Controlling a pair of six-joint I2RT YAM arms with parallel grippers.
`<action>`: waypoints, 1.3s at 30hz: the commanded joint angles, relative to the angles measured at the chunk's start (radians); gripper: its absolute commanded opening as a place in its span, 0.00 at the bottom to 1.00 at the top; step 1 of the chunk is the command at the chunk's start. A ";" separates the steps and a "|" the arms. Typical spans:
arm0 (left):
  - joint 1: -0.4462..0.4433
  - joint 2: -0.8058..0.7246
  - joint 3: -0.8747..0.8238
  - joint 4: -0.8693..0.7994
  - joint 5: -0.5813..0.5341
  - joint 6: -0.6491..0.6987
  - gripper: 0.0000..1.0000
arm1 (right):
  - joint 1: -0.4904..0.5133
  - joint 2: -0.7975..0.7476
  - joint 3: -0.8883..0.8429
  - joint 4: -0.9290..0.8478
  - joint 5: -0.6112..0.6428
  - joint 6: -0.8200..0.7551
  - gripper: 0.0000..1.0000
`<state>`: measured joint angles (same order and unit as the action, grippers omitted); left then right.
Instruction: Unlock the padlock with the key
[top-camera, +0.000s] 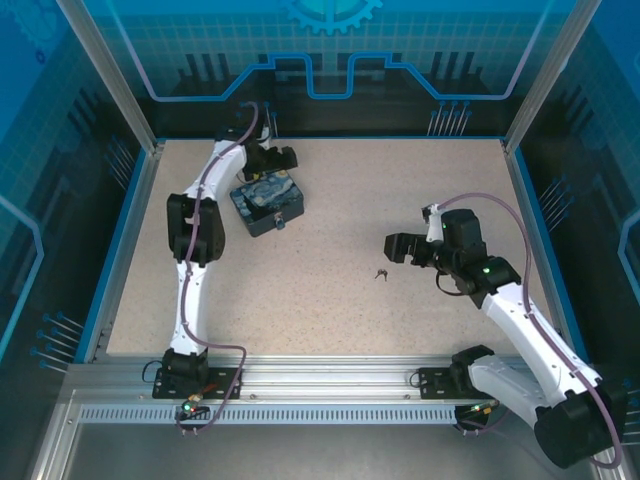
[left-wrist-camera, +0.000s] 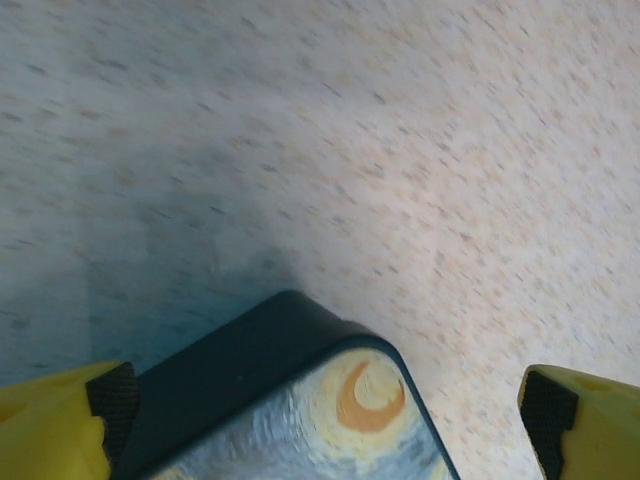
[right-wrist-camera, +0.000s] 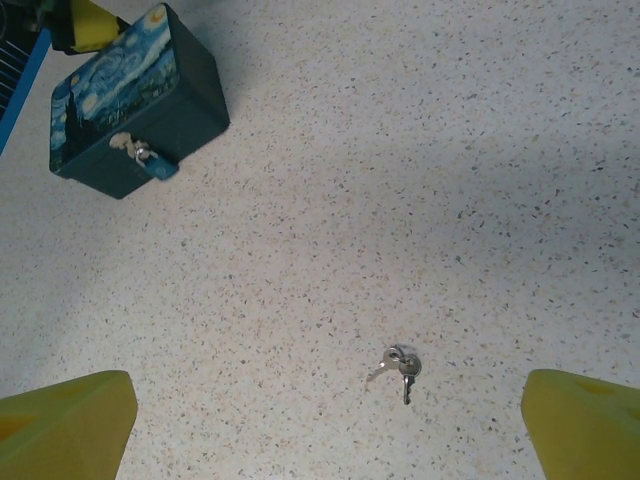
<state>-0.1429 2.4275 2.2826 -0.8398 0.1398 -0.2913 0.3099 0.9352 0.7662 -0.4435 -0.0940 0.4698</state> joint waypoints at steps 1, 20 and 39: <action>-0.029 0.004 0.026 -0.079 0.080 0.020 0.99 | 0.013 -0.001 0.013 -0.016 0.005 0.018 1.00; -0.238 -0.410 -0.399 0.242 0.069 -0.174 0.99 | 0.042 0.142 0.021 0.081 -0.010 0.079 1.00; 0.019 -0.706 -1.059 0.495 0.049 -0.232 0.99 | 0.064 0.187 -0.059 0.116 -0.010 0.093 1.00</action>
<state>-0.1192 1.6913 1.2320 -0.4145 0.1547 -0.5003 0.3576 1.1172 0.7113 -0.3500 -0.0982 0.5507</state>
